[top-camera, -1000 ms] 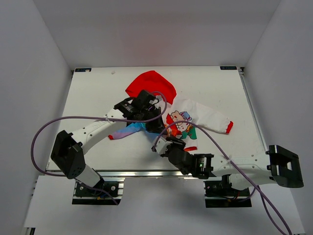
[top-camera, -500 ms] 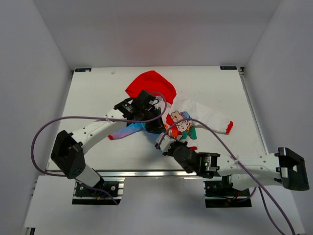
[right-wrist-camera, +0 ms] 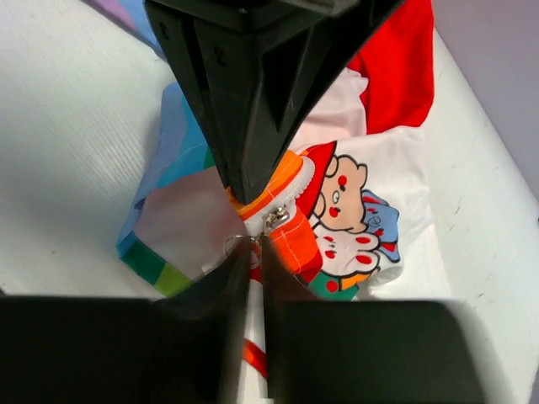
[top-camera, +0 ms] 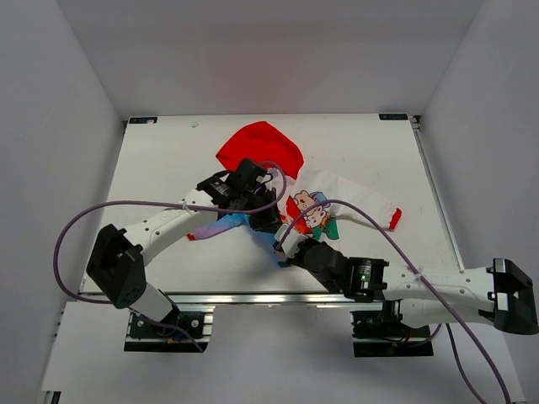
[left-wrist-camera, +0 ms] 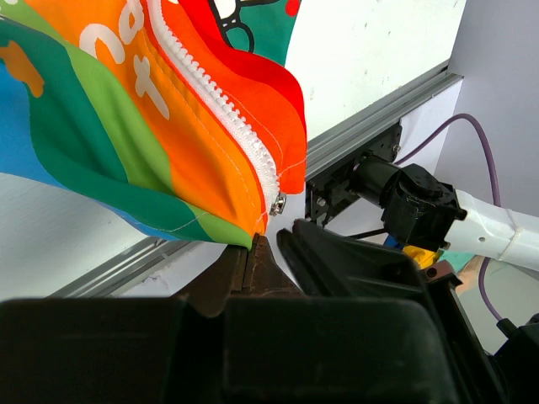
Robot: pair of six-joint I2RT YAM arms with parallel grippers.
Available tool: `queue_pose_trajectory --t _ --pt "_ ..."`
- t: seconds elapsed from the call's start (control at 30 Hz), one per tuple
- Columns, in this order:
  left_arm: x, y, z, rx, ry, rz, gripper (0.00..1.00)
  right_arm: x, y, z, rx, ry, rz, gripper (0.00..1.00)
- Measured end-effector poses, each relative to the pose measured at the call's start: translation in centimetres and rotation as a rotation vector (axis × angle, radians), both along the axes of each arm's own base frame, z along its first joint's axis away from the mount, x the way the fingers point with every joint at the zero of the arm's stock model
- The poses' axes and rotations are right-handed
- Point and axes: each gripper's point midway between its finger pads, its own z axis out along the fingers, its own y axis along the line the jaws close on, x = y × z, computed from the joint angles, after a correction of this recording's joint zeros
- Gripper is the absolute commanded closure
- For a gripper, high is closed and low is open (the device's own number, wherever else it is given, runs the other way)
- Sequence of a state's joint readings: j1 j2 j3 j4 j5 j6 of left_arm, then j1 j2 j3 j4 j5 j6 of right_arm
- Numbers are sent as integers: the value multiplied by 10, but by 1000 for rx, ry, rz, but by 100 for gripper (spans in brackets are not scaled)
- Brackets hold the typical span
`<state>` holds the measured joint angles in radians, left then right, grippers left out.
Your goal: Zip up the jacket
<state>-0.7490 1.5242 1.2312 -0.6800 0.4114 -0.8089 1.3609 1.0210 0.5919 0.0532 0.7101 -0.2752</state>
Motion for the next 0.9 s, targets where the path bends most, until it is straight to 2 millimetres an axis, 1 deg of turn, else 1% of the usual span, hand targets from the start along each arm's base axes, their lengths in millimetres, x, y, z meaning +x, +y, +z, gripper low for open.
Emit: queue_pose_trajectory --t 0.1,0.3,0.43,0.73,0.83,0.9 --pt "0 0 0 0 0 0 100 -1 1 -1 -3 12 3 68" --pt "1 1 -1 4 -4 4 100 -6 -2 -13 -54 48 23 62" --pt "1 0 0 2 -5 4 100 -7 -1 -17 -64 57 28 62" --pt "3 -2 4 -10 -8 11 100 0 -5 -39 -157 37 -40 60" --pt "3 -3 4 -15 -7 10 100 4 -4 -39 -156 9 -75 63" --pt "3 -4 5 -21 -7 11 100 6 -2 -35 -135 -8 -95 66"
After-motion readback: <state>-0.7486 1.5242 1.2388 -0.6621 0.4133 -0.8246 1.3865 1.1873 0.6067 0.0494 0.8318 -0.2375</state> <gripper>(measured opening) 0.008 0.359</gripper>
